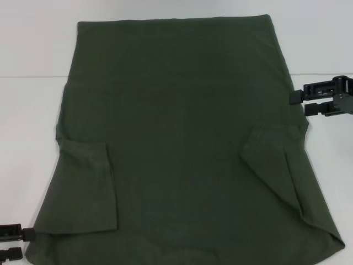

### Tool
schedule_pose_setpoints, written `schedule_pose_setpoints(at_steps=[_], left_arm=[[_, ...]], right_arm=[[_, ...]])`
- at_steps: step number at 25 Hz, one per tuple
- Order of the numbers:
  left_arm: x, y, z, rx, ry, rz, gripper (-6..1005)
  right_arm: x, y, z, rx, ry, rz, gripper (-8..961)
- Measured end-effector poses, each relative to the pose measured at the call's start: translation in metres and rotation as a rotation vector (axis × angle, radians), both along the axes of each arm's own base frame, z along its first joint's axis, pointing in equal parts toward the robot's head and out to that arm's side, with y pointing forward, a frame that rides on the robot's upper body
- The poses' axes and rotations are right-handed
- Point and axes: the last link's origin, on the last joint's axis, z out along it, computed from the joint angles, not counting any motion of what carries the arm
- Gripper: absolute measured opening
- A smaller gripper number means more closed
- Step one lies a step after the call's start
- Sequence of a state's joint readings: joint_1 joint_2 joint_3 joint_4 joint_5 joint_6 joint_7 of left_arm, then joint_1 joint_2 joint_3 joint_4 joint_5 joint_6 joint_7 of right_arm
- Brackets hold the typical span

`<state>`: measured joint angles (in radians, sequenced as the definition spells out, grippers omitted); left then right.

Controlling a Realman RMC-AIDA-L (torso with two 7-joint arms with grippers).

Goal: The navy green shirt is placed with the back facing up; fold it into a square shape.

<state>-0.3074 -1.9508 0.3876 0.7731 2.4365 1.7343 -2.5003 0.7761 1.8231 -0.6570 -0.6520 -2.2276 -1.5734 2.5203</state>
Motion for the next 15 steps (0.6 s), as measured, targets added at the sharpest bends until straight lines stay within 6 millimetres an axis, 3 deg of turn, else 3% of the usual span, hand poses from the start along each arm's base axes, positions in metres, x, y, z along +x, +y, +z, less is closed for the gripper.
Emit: schedule_pose_setpoints(at_steps=[15], left_arm=[[0.0021, 0.0075, -0.0069, -0.009, 0.015, 0.01, 671]], right_arm=[[0.0031, -0.0007, 0.0019, 0.009, 0.003, -0.009, 732]])
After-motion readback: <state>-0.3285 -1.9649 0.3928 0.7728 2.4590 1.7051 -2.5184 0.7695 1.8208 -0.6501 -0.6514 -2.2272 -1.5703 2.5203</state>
